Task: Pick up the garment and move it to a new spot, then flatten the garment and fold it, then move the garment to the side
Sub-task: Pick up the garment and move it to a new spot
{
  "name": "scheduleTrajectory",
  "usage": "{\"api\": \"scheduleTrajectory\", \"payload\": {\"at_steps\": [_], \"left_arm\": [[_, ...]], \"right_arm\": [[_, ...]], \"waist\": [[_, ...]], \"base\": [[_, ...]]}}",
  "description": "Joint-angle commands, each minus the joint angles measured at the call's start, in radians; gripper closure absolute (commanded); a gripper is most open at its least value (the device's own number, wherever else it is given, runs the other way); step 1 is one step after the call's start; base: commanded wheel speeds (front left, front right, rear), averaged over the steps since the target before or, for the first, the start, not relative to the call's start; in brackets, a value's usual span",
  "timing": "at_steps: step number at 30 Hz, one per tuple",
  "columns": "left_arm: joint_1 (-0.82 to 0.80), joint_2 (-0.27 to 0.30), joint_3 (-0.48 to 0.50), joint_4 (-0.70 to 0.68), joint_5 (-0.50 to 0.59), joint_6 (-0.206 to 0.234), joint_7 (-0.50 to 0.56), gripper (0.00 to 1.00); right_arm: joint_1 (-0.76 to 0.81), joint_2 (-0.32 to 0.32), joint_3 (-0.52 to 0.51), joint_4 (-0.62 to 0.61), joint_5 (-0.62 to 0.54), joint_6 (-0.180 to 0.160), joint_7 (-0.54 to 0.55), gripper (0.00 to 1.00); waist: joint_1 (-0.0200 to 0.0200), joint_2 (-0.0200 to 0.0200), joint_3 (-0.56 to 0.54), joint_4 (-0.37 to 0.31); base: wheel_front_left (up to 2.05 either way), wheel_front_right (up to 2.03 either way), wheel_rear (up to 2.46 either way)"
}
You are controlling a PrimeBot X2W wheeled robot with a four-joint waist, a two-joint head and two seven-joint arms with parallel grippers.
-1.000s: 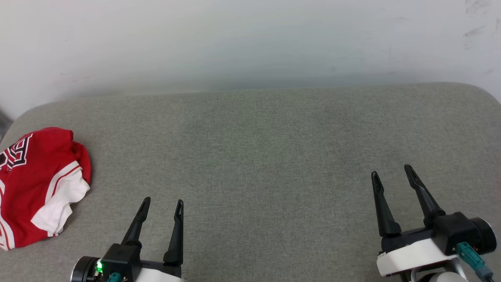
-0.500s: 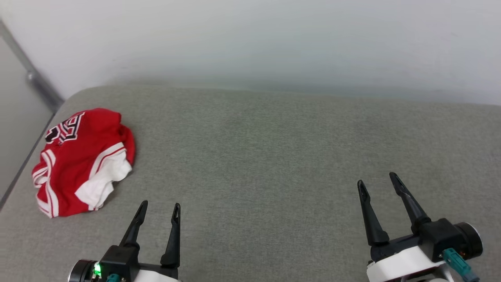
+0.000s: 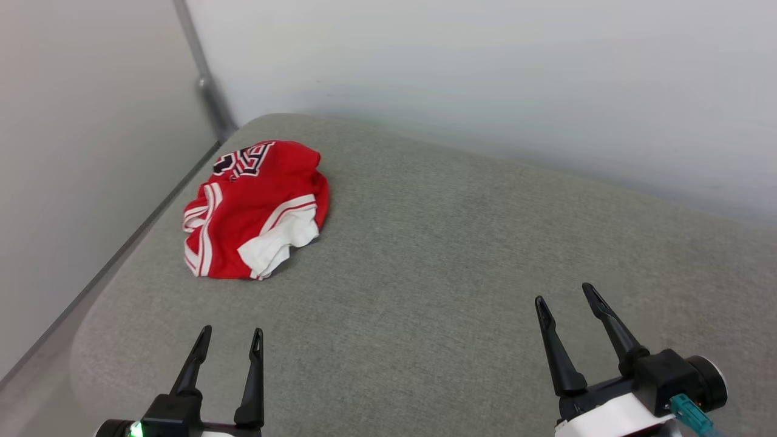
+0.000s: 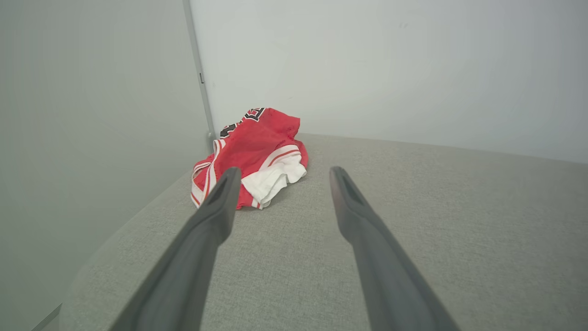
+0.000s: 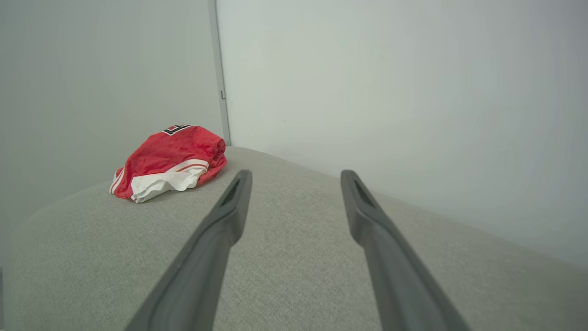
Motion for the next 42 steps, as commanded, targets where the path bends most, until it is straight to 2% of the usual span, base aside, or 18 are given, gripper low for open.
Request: {"api": "scheduleTrajectory", "payload": {"at_steps": [1, 5, 11, 23, 33, 38, 40, 42], "left_arm": [[0.013, 0.002, 0.0, -0.003, 0.004, -0.004, -0.003, 0.0], [0.016, 0.007, 0.008, -0.003, 0.007, -0.011, -0.003, 0.0], [0.022, 0.004, 0.021, -0.025, 0.004, -0.007, -0.003, 0.0], [0.025, -0.001, 0.016, -0.041, -0.004, 0.008, -0.003, 0.0], [-0.026, -0.001, 0.028, -0.007, -0.049, -0.019, -0.003, 0.0], [-0.127, 0.031, 0.025, 0.03, -0.069, -0.036, -0.003, 0.0], [-0.184, 0.064, 0.02, 0.054, -0.09, -0.039, -0.003, 0.0], [-0.259, 0.12, -0.003, 0.09, -0.113, -0.041, -0.003, 0.0]], "right_arm": [[-0.004, 0.002, -0.002, -0.001, 0.006, 0.0, -0.002, 0.0], [-0.001, 0.002, 0.005, 0.001, 0.015, 0.0, -0.002, 0.0], [-0.028, 0.002, 0.044, 0.012, 0.008, 0.0, -0.002, 0.0], [-0.05, 0.002, 0.059, 0.026, 0.002, 0.0, -0.002, 0.0], [-0.024, 0.002, 0.028, 0.01, -0.015, 0.0, -0.002, 0.0], [-0.065, 0.001, 0.016, -0.001, -0.07, 0.0, -0.002, 0.0], [-0.086, 0.001, 0.007, -0.017, -0.095, 0.0, -0.002, 0.0], [-0.099, 0.001, -0.009, -0.032, -0.122, 0.0, -0.002, 0.0]], "waist": [[0.0, 0.0, -0.011, 0.048], [0.0, 0.0, -0.013, 0.093], [0.0, 0.0, 0.008, 0.113], [0.0, 0.0, 0.023, 0.119], [0.0, 0.0, 0.066, 0.113], [0.0, 0.0, 0.175, 0.07], [0.0, 0.0, 0.232, 0.052], [0.0, 0.0, 0.284, 0.037]], "base": [[0.0, 0.0, 0.0], [0.0, 0.0, 0.0], [0.0, 0.0, 0.0], [0.0, 0.0, 0.0], [0.0, 0.0, 0.0], [0.0, 0.0, 0.0], [0.0, 0.0, 0.0], [0.0, 0.0, 0.0]]}}
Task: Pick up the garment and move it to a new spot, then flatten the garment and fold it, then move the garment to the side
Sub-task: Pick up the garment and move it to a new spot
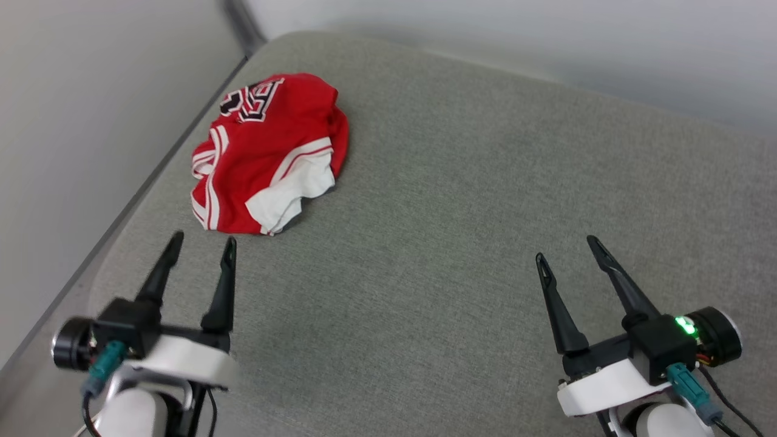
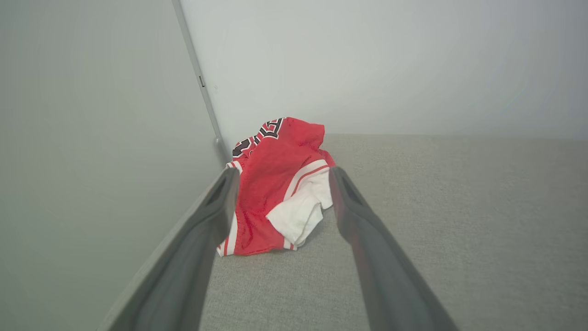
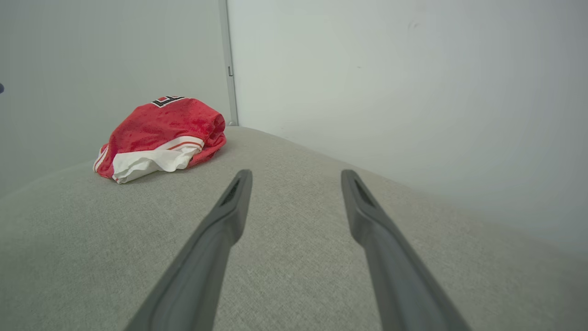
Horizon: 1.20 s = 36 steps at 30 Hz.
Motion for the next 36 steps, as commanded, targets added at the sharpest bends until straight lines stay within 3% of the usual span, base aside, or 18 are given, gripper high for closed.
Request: {"api": "scheduleTrajectory", "payload": {"at_steps": [1, 8, 12, 16, 19, 24, 29, 32, 33, 34, 36], "left_arm": [[-0.063, 0.036, -0.024, 0.016, -0.035, -0.001, -0.003, 0.0], [-0.354, 0.313, -0.142, 0.163, -0.286, -0.001, 0.019, 0.0], [-0.491, 0.47, -0.261, 0.248, -0.422, -0.001, 0.15, 0.0], [-0.606, 0.589, -0.404, 0.313, -0.571, -0.001, 0.325, 0.0], [-0.678, 0.648, -0.478, 0.348, -0.689, 0.0, 0.434, 0.0], [-0.755, 0.7, -0.55, 0.397, -0.879, 0.0, 0.56, 0.0], [-0.786, 0.749, -0.633, 0.43, -0.988, 0.0, 0.653, 0.0], [-0.793, 0.75, -0.655, 0.443, -1.023, 0.0, 0.673, 0.0], [-0.795, 0.743, -0.679, 0.458, -1.056, -0.001, 0.696, 0.19], [-0.795, 0.743, -0.679, 0.458, -1.056, -0.001, 0.696, 0.19], [-0.797, 0.74, -0.693, 0.485, -1.079, -0.001, 0.704, 1.0]], "right_arm": [[-0.014, -0.001, -0.009, -0.012, -0.018, 0.0, -0.002, 0.0], [-0.046, -0.005, -0.012, -0.067, -0.095, 0.0, 0.003, 0.0], [-0.06, -0.012, -0.023, -0.105, -0.109, 0.0, 0.011, 0.0], [-0.061, -0.021, -0.022, -0.129, -0.119, 0.0, 0.015, 0.0], [-0.071, -0.022, -0.017, -0.144, -0.125, 0.0, 0.017, 0.0], [-0.08, -0.028, -0.026, -0.16, -0.14, 0.0, 0.023, 0.0], [-0.093, -0.029, -0.05, -0.168, -0.148, -0.001, 0.02, 0.0], [-0.092, -0.029, -0.056, -0.166, -0.15, -0.001, 0.02, 0.0], [-0.091, -0.03, -0.06, -0.162, -0.154, -0.001, 0.02, 0.0], [-0.091, -0.03, -0.06, -0.162, -0.154, -0.001, 0.02, 0.0], [-0.093, -0.029, -0.061, -0.157, -0.157, -0.001, 0.019, 0.0]], "waist": [[0.0, 0.0, 0.106, -0.047], [0.0, 0.0, 0.253, -0.101], [0.0, 0.0, 0.312, -0.127], [0.0, 0.0, 0.36, -0.149], [0.0, 0.0, 0.397, -0.166], [0.0, 0.0, 0.454, -0.191], [0.0, 0.0, 0.494, -0.211], [0.0, 0.0, 0.501, -0.213], [0.0, 0.0, 0.504, -0.213], [0.0, 0.0, 0.504, -0.213], [0.0, 0.0, 0.503, -0.213]], "base": [[0.0, 0.0, 0.0], [0.0, 0.0, 0.0], [0.0, 0.0, 0.0], [0.0, 0.0, 0.0], [0.0, 0.0, 0.0], [0.0, 0.0, 0.0], [0.0, 0.0, 0.0], [0.0, 0.0, 0.0], [0.0, 0.0, 0.0], [0.0, 0.0, 0.0], [0.0, 0.0, 0.0]]}}
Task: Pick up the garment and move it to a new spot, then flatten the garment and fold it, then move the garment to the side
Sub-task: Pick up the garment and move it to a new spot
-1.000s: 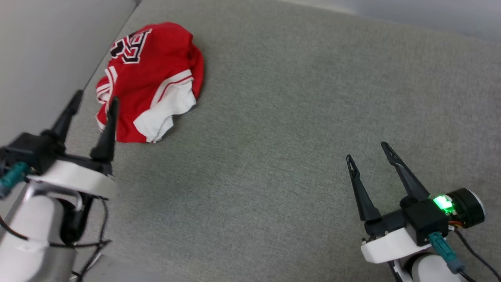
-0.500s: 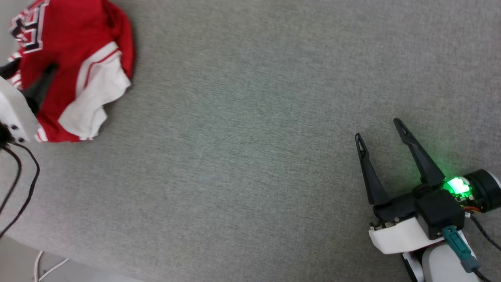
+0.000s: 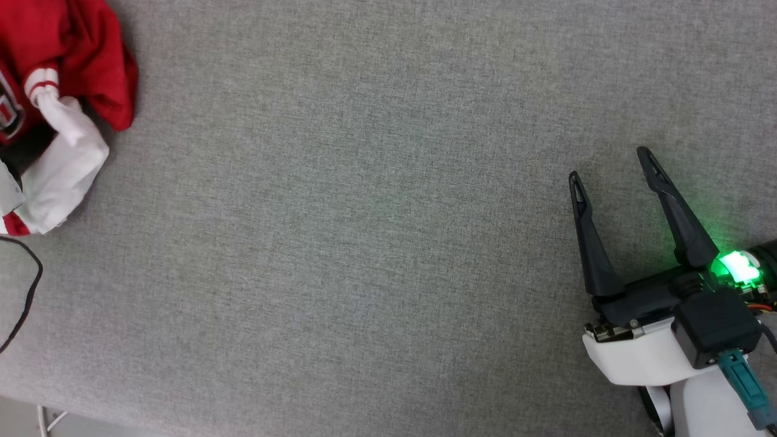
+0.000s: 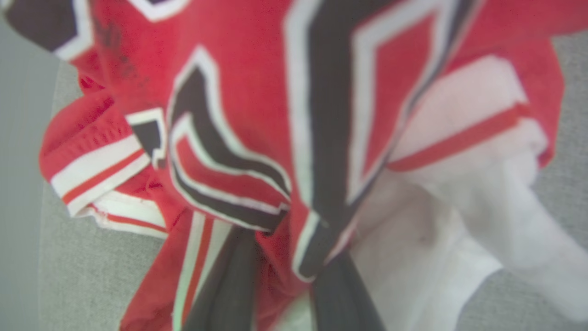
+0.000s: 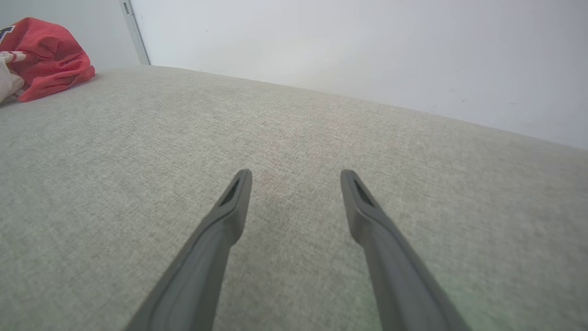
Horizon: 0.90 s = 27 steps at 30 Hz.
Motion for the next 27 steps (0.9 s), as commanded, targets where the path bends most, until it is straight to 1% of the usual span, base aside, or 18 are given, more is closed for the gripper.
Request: {"api": "scheduleTrajectory", "payload": {"at_steps": [1, 3, 4, 5, 9, 12, 14, 19, 21, 23, 25, 27], "left_arm": [[0.012, -0.021, -0.022, 0.009, 0.0, 0.002, 0.008, 1.0], [0.0, -0.025, -0.034, 0.011, 0.002, 0.001, -0.024, 1.0], [-0.011, -0.019, -0.037, -0.003, -0.023, 0.001, -0.078, 1.0], [-0.012, -0.012, -0.038, -0.011, -0.031, 0.001, -0.097, 1.0], [-0.01, 0.024, -0.046, -0.054, -0.056, 0.001, -0.159, 1.0], [-0.004, 0.059, -0.065, -0.126, -0.071, 0.001, -0.2, 1.0], [0.0, 0.098, -0.078, -0.169, -0.067, 0.001, -0.228, 1.0], [0.0, 0.153, -0.127, -0.295, -0.037, 0.001, -0.283, 1.0], [-0.008, 0.173, -0.151, -0.339, -0.005, 0.001, -0.299, 1.0], [-0.019, 0.173, -0.169, -0.374, 0.011, 0.001, -0.307, 1.0], [-0.027, 0.154, -0.174, -0.397, 0.015, 0.001, -0.306, 1.0], [-0.027, 0.128, -0.183, -0.421, 0.023, 0.017, -0.296, 1.0]], "right_arm": [[0.0, -0.014, -0.022, 0.043, -0.009, -0.002, 0.009, 0.0], [-0.005, -0.011, -0.018, 0.048, -0.008, -0.002, 0.007, 0.0], [-0.008, -0.007, -0.012, 0.058, -0.003, -0.002, 0.003, 0.0], [-0.009, -0.005, -0.009, 0.062, -0.001, -0.002, 0.001, 0.0], [-0.009, 0.001, -0.005, 0.086, 0.016, -0.001, -0.004, 0.0], [-0.007, 0.007, -0.005, 0.11, 0.028, -0.001, -0.009, 0.0], [-0.001, 0.011, -0.005, 0.131, 0.044, -0.001, -0.01, 0.0], [0.009, 0.014, 0.002, 0.158, 0.094, -0.001, -0.01, 0.0], [0.018, 0.015, 0.0, 0.162, 0.117, -0.001, -0.01, 0.0], [0.027, 0.015, -0.004, 0.169, 0.141, -0.001, -0.01, 0.0], [0.031, 0.015, -0.004, 0.171, 0.158, -0.001, -0.01, 0.0], [0.039, 0.015, -0.003, 0.171, 0.173, -0.001, -0.01, 0.0]], "waist": [[0.0, 0.0, -0.001, 0.001], [0.0, 0.0, -0.012, 0.004], [0.0, 0.0, -0.043, 0.007], [0.0, 0.0, -0.056, 0.006], [0.0, 0.0, -0.127, 0.0], [0.0, 0.0, -0.196, -0.009], [0.0, 0.0, -0.242, -0.019], [0.0, 0.0, -0.348, -0.05], [0.0, 0.0, -0.382, -0.062], [0.0, 0.0, -0.411, -0.076], [0.0, 0.0, -0.435, -0.09], [0.0, 0.0, -0.457, -0.108]], "base": [[0.0, 0.0, 0.0], [0.0, 0.0, 0.0], [0.0, 0.0, 0.0], [0.0, 0.0, 0.0], [0.0, 0.0, 0.0], [0.0, 0.0, 0.0], [0.0, 0.0, 0.0], [0.0, 0.0, 0.0], [0.0, 0.0, 0.0], [0.0, 0.0, 0.0], [0.0, 0.0, 0.0], [0.0, 0.0, 0.0]]}}
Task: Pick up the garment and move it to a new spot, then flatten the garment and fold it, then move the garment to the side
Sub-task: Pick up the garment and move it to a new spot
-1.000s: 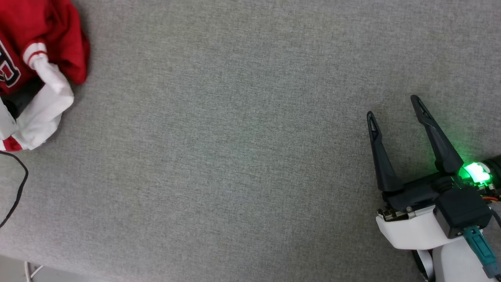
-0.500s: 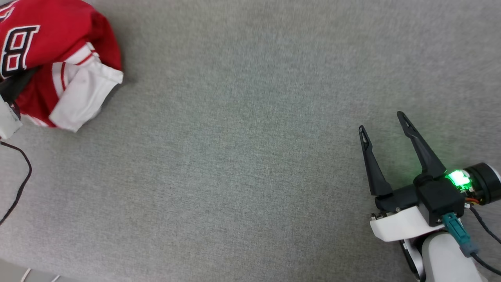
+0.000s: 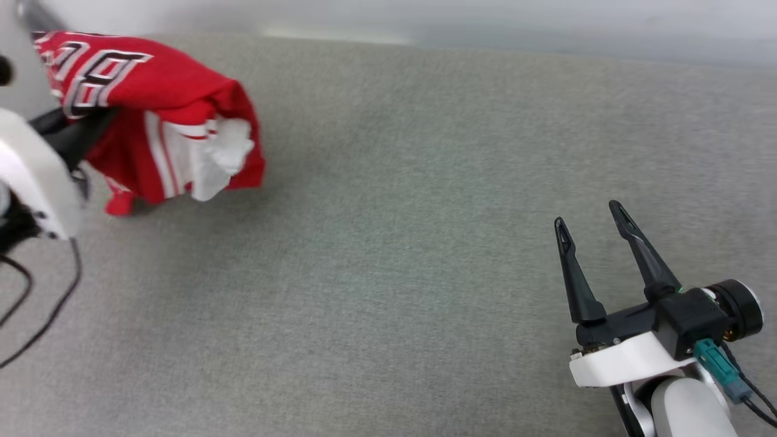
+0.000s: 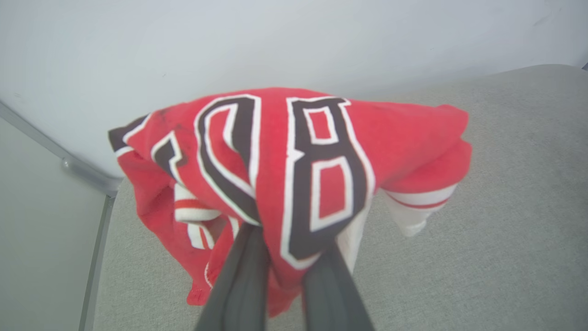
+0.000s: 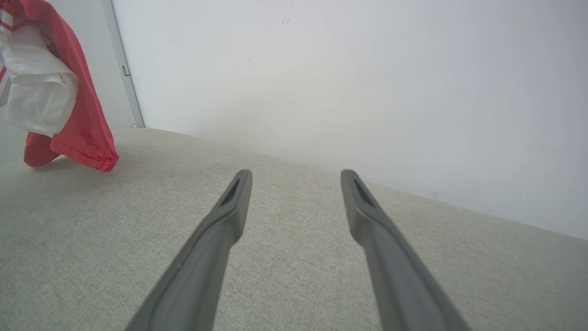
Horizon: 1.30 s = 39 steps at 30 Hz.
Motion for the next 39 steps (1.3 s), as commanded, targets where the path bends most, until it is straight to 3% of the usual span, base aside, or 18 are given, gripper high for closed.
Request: {"api": "scheduleTrajectory", "payload": {"at_steps": [1, 12, 13, 17, 22, 23, 24, 27, 32, 39], "left_arm": [[-0.01, -0.022, -0.006, -0.016, 0.008, 0.014, 0.004, 1.0], [0.007, -0.267, -0.078, -0.183, 0.068, 0.231, 0.005, 1.0], [0.042, -0.353, -0.113, -0.174, 0.082, 0.285, -0.011, 1.0], [0.072, -0.448, -0.193, -0.108, 0.113, 0.315, 0.008, 1.0], [0.088, -0.568, -0.317, 0.023, 0.171, 0.308, 0.061, 1.0], [0.088, -0.592, -0.335, 0.046, 0.181, 0.304, 0.068, 0.8], [0.089, -0.617, -0.348, 0.067, 0.187, 0.297, 0.07, 0.0], [0.09, -0.681, -0.368, 0.123, 0.202, 0.271, 0.063, 0.0], [0.085, -0.742, -0.383, 0.186, 0.231, 0.234, 0.029, 0.0], [0.105, -0.731, -0.355, 0.188, 0.237, 0.238, -0.055, 0.0]], "right_arm": [[0.015, 0.004, 0.0, 0.001, 0.006, -0.001, -0.002, 0.0], [0.013, 0.004, -0.053, -0.023, 0.037, -0.001, -0.002, 0.0], [0.001, 0.004, -0.075, -0.03, 0.042, -0.001, -0.002, 0.0], [-0.008, 0.004, -0.091, -0.043, 0.048, -0.001, -0.002, 0.0], [-0.024, 0.004, -0.096, -0.053, 0.057, -0.001, -0.002, 0.0], [-0.026, 0.004, -0.095, -0.055, 0.057, -0.001, -0.002, 0.0], [-0.027, 0.004, -0.093, -0.056, 0.06, -0.001, -0.002, 0.0], [-0.025, 0.004, -0.091, -0.055, 0.065, -0.001, -0.002, 0.0], [-0.015, 0.004, -0.087, -0.043, 0.062, -0.001, -0.002, 0.0], [0.014, 0.004, -0.094, -0.025, 0.039, -0.001, -0.002, 0.0]], "waist": [[0.0001, 0.0, -0.04, -0.041], [0.0001, 0.0, -0.058, -0.161], [0.0001, 0.0, -0.045, -0.203], [0.0001, 0.0, -0.017, -0.254], [0.0001, 0.0, 0.018, -0.3], [0.0001, 0.0, 0.024, -0.305], [0.0001, 0.0, 0.03, -0.311], [0.0001, 0.0, 0.039, -0.318], [0.0001, 0.0, 0.019, -0.304], [0.0001, 0.0, -0.073, -0.241]], "base": [[0.0, 0.0, 0.0], [0.0, 0.0, 0.0], [0.0, 0.0, 0.0], [0.0, 0.0, 0.0], [0.0, 0.0, 0.0], [0.0, 0.0, 0.0], [0.0, 0.0, 0.0], [0.0, 0.0, 0.0], [0.0, 0.0, 0.0], [0.0, 0.0, 0.0]]}}
